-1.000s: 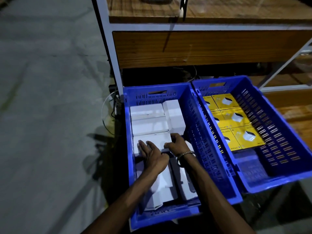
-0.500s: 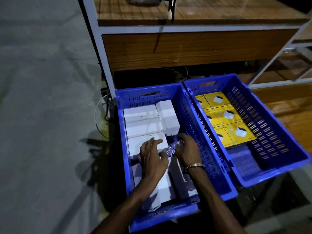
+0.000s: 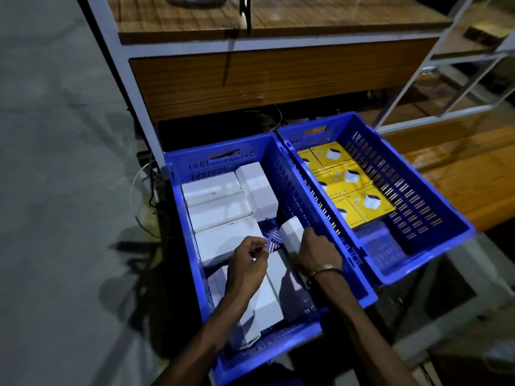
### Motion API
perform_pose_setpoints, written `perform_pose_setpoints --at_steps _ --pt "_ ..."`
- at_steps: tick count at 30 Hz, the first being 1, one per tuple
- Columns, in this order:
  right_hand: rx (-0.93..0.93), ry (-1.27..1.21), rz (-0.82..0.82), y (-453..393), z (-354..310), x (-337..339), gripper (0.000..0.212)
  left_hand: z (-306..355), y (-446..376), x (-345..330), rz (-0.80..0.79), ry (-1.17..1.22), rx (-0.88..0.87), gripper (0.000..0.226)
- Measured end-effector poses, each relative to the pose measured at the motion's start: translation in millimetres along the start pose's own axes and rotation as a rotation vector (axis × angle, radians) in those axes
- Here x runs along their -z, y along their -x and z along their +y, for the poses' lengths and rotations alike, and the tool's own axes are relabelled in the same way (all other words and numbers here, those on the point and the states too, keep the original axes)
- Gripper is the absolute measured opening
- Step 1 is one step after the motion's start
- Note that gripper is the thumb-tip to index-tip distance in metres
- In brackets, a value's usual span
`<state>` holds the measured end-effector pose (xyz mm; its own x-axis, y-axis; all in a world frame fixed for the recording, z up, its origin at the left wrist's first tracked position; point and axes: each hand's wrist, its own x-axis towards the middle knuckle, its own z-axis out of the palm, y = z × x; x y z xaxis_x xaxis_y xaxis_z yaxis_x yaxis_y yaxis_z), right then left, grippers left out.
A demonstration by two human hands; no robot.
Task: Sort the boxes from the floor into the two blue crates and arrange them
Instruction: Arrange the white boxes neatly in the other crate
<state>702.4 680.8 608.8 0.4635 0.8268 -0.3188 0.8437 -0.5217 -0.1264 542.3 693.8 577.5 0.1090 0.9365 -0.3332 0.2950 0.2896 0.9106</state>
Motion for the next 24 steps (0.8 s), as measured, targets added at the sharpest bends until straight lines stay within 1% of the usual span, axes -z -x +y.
perform_pose_setpoints --at_steps 2,4,6,7,8,10,12,13,15,17,18,20,21,22,24 --pt "0.044 -0.241 0.014 9.7 7.8 11.8 0.053 5.1 2.6 0.5 -0.013 0.04 0.019 0.011" --pt "0.1 -0.59 -0.028 20.6 11.8 24.2 0.046 12.5 5.7 1.3 -0.032 0.103 0.057 0.022" --pt "0.101 -1.006 -0.167 33.9 9.8 34.3 0.04 19.8 8.8 2.9 -0.089 0.17 0.106 0.034" --pt "0.072 -1.167 -0.244 39.1 8.5 35.7 0.038 22.5 10.2 3.8 -0.123 0.214 0.131 0.037" --pt "0.041 -1.274 -0.3 44.3 7.1 37.3 0.037 23.8 11.9 4.5 -0.152 0.259 0.151 0.038" --pt "0.025 -1.345 -0.358 49.3 8.0 35.4 0.034 25.7 14.4 5.1 -0.173 0.326 0.171 0.036" --pt "0.034 -1.32 -0.388 50.2 10.6 28.9 0.034 26.4 14.9 5.5 -0.141 0.382 0.176 0.037" --pt "0.045 -1.299 -0.406 50.9 10.6 24.6 0.038 26.1 14.2 5.4 -0.119 0.419 0.183 0.037" --pt "0.074 -1.255 -0.424 52.6 9.3 15.6 0.052 25.0 11.9 5.3 -0.113 0.508 0.223 0.038" --pt "0.051 -1.271 -0.351 52.7 7.9 12.3 0.06 23.4 10.1 3.9 -0.153 0.581 0.261 0.039" --pt "0.014 -1.306 -0.282 52.1 8.5 13.8 0.058 22.5 9.4 3.3 -0.169 0.585 0.259 0.04" --pt "-0.044 -1.311 -0.115 50.0 12.6 22.2 0.045 21.8 8.2 3.5 -0.181 0.587 0.254 0.049" --pt "-0.034 -1.288 -0.044 49.0 16.0 26.3 0.038 21.2 7.6 4.5 -0.19 0.6 0.267 0.054" --pt "-0.011 -1.27 0.002 46.9 20.7 28.7 0.033 21.2 7.3 5.6 -0.213 0.618 0.282 0.058" --pt "0.029 -1.253 0.029 45.1 25.8 32.6 0.026 20.6 7.9 7.7 -0.278 0.644 0.301 0.059"
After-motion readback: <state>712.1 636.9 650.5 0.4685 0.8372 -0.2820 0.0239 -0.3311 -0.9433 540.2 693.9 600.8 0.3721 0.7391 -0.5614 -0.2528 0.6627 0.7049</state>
